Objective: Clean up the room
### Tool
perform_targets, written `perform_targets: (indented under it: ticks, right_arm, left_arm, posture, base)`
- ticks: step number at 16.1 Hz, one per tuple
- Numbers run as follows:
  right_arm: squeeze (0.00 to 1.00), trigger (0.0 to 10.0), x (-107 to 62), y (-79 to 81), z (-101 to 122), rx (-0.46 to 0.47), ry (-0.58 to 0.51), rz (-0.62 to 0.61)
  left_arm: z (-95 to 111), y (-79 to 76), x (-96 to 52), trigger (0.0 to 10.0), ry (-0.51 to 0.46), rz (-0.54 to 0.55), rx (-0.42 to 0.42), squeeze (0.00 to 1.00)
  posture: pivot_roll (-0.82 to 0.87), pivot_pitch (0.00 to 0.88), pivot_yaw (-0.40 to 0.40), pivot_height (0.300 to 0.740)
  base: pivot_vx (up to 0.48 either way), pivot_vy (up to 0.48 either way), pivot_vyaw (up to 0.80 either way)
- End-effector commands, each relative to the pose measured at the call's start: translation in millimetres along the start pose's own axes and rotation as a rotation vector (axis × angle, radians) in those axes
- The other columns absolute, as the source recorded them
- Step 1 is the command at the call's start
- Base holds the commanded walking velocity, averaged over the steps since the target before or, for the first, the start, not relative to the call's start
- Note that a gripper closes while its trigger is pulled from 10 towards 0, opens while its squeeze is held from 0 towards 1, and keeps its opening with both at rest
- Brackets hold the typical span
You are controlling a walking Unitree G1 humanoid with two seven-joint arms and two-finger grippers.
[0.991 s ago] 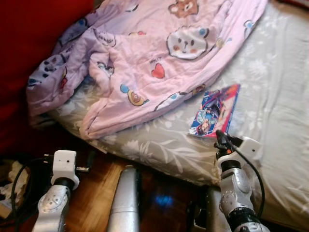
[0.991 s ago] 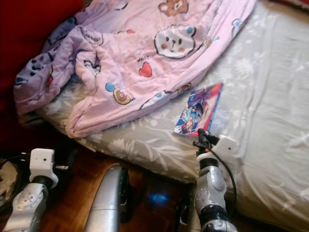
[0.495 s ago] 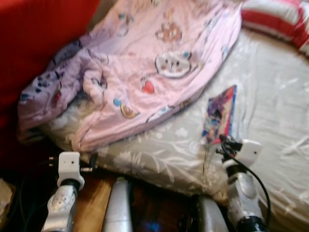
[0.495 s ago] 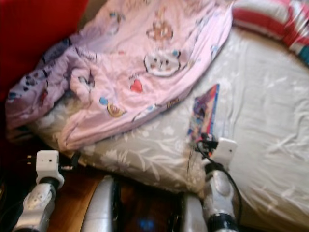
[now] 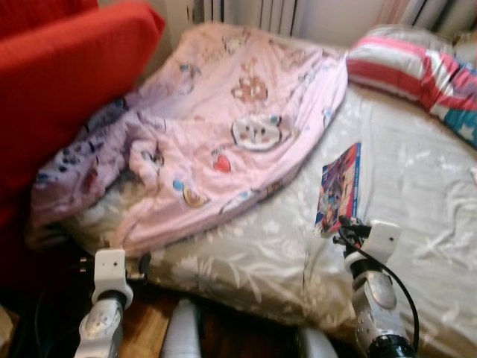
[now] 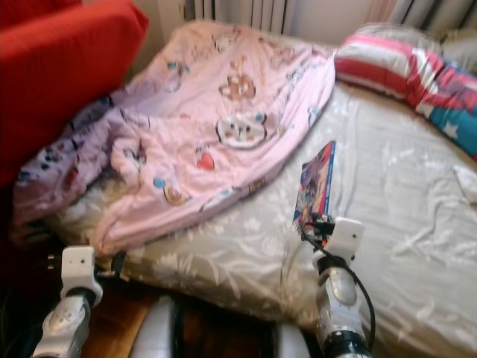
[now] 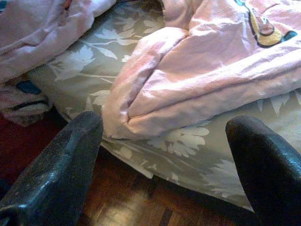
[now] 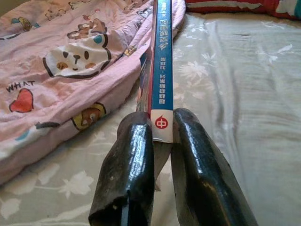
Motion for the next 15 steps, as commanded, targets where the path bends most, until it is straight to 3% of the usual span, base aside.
perform_targets:
  ticks: [1,4,7,11,15]
  right_arm:
    - [0.0,10.0,4.1,-0.5,9,-0.016,-0.035,0.003]
    - [0.0,10.0,-1.1,-17.4,0,-0.016,0.01,-0.071]
    - [0.0,10.0,-5.4,-27.6,-7,-0.036,0.052,-0.103]
    - [0.0,10.0,-10.0,-32.1,-21,-0.07,0.135,-0.116]
    - [0.0,10.0,-12.5,-32.1,-25,-0.058,0.143,-0.122]
  left_arm:
    - [-8,1.9,-2.7,10.0,0.03,0.005,0.01,0.0]
    - [-22,2.2,-6.2,10.0,0.098,-0.001,0.012,0.0]
    - [-36,-0.6,-11.2,10.0,0.171,-0.011,0.01,0.0]
    - [-66,-9.2,-27.5,10.0,0.338,-0.042,0.003,0.0]
    - [-81,-16.0,-36.5,10.0,0.439,-0.07,0.007,0.0]
  posture:
    - [0.17,0.067,-0.048,0.707]
    - [0.17,0.047,-0.043,0.74]
    - [0.17,0.021,-0.052,0.74]
    - [0.19,0.0,-0.065,0.74]
    - [0.17,0.0,-0.048,0.74]
  base:
    - [0.0,0.0,0.0]
    - [0.0,0.0,0.0]
    - [0.0,0.0,0.0]
    - [0.0,0.0,0.0]
    - [0.0,0.0,0.0]
Point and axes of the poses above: a point about 5 cm out from each wrist's last joint towards the gripper, its own x axis pointing out of the wrist towards the gripper, its own z axis along the axis of the wrist's last joint, y = z × x, the point moved 2 cm from there along x, pointing out of the wrist towards the gripper, and after that the axes turned 15 degrees about x, right-handed, at the moved point
